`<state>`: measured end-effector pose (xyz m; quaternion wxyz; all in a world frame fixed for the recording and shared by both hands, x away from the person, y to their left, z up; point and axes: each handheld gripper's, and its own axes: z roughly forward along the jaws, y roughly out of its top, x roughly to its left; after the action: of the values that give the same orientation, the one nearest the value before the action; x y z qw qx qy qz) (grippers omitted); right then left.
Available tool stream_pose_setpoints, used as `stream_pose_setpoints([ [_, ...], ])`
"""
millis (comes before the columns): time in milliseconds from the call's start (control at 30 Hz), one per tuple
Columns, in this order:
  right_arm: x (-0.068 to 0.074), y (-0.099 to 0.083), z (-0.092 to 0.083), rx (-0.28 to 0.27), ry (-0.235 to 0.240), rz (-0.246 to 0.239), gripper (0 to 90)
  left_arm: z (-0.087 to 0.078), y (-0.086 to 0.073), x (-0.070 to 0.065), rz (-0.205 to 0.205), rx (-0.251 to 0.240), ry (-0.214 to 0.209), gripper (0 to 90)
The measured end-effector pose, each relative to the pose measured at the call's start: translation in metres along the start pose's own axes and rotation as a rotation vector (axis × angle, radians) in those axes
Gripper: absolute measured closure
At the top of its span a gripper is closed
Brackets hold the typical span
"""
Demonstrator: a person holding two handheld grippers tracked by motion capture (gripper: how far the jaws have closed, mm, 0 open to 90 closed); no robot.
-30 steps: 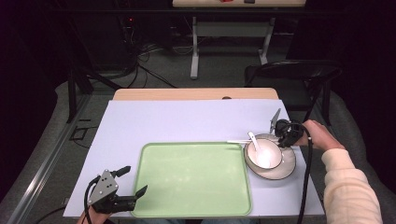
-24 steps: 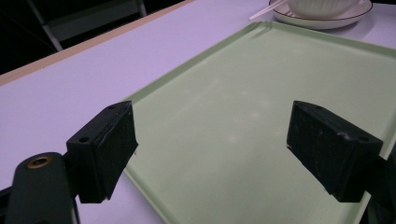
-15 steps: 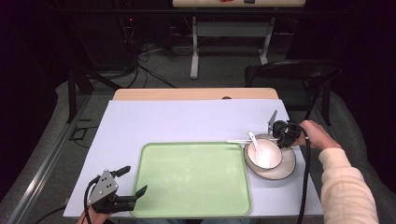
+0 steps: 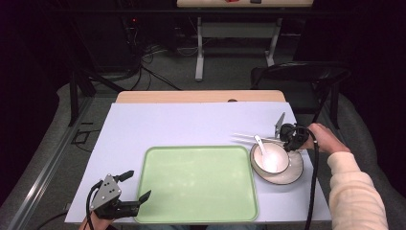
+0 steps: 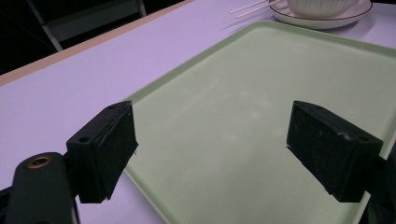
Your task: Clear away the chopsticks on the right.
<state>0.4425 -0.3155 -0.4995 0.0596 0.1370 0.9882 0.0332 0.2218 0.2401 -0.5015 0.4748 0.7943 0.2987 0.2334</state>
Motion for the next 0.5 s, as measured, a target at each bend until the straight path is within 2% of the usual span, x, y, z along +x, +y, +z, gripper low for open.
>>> stream_pose_setpoints([
  [233, 0.002, -0.002, -0.009, -0.035, -0.019, 0.019, 83.5, 0.0, 0.0, -0.001, 0.001, 0.001, -0.001, 15.8],
  [500, 0.003, -0.003, -0.015, -0.027, -0.033, 0.04, 83.6, 0.001, 0.0, -0.001, 0.0, 0.003, -0.001, 15.8],
])
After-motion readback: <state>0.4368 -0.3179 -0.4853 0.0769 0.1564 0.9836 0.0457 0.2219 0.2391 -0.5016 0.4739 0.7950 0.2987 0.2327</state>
